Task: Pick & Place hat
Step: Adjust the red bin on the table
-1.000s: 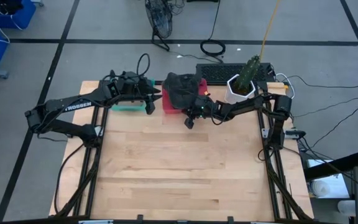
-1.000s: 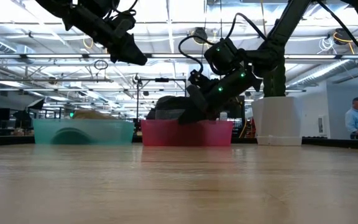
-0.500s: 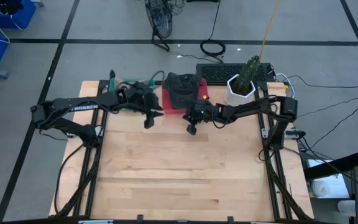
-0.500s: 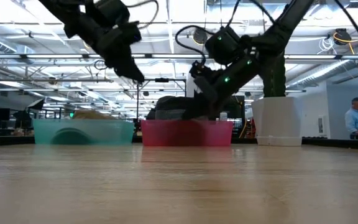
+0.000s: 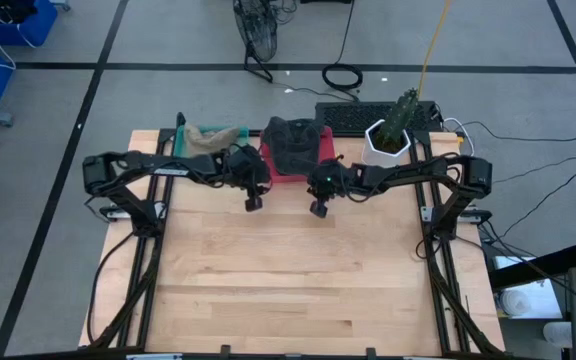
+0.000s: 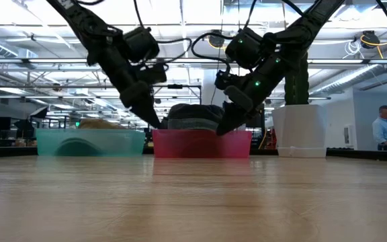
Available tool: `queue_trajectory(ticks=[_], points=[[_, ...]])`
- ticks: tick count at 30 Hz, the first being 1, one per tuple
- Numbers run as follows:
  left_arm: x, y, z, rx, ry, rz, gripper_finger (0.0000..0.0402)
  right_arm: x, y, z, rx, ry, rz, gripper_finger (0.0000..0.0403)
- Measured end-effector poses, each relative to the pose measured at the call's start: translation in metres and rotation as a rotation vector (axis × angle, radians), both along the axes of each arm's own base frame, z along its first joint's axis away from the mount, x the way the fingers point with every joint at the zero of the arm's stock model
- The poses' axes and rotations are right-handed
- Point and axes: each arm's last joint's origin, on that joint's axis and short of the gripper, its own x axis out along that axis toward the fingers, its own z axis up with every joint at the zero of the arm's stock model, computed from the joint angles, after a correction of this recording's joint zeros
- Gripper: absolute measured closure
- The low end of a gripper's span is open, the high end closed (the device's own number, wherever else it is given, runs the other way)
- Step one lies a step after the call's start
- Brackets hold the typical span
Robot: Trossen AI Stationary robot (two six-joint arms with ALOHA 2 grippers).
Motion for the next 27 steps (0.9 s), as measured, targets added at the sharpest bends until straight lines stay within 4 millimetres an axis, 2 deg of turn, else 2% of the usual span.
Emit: queue_trajectory(ticks=[5,9,14,19,25,27], points=[[0.009,0.003,-0.018,0.033,0.02,-0.011,0.0289,-0.001,0.003,-0.002,0.02,0.02,-0.004,0.0403],[0.015,0.011,-0.023,0.125,0.009,0.055,0.0289,-0.002,0.007,-0.004,0.025,0.022,0.0,0.0403],[0.014,0.017,-0.022,0.175,0.013,0.121,0.0289,-0.012,0.011,-0.018,0.051,0.055,-0.014,0.0403],[0.013,0.019,-0.023,0.159,0.011,0.112,0.0289,-0.023,0.013,-0.031,0.064,0.102,-0.017,0.0403],[0.01,0.017,-0.017,0.122,-0.001,0.092,0.0289,-0.025,0.012,-0.033,0.06,0.108,-0.029,0.0403],[0.007,0.016,-0.014,0.114,0.01,0.094,0.0289,-0.025,0.01,-0.033,0.012,0.115,-0.059,0.0403]])
